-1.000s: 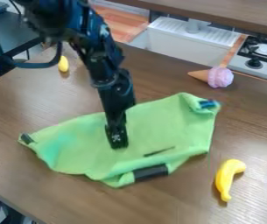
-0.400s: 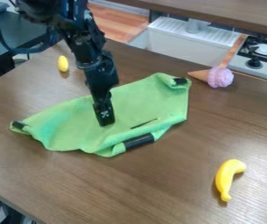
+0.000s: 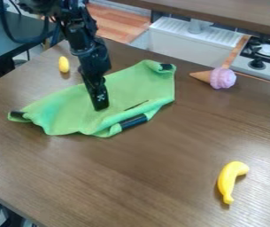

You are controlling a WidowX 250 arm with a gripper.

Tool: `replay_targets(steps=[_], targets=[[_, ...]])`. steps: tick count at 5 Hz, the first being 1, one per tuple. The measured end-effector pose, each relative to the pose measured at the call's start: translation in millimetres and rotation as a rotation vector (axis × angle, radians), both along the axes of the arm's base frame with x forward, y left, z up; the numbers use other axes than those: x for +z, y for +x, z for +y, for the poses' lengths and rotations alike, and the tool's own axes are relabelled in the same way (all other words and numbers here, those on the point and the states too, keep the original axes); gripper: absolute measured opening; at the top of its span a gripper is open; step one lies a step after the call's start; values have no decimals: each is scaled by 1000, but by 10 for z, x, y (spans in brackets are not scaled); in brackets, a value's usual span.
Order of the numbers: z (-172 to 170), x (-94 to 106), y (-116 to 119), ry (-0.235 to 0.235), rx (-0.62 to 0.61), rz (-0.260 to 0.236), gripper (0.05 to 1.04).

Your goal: Move the cloth to the center of the table

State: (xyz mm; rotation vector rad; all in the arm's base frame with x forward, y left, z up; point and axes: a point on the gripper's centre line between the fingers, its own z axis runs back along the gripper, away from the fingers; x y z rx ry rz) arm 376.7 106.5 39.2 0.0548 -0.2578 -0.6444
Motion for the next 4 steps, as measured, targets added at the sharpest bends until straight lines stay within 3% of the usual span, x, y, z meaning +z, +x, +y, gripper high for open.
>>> replay_targets(steps=[1, 2, 4], targets=[[68, 55, 71, 41, -10, -28, 1001], [65, 41, 72, 46, -30, -35, 1001], [-319, -38, -230, 9, -146, -3, 999]])
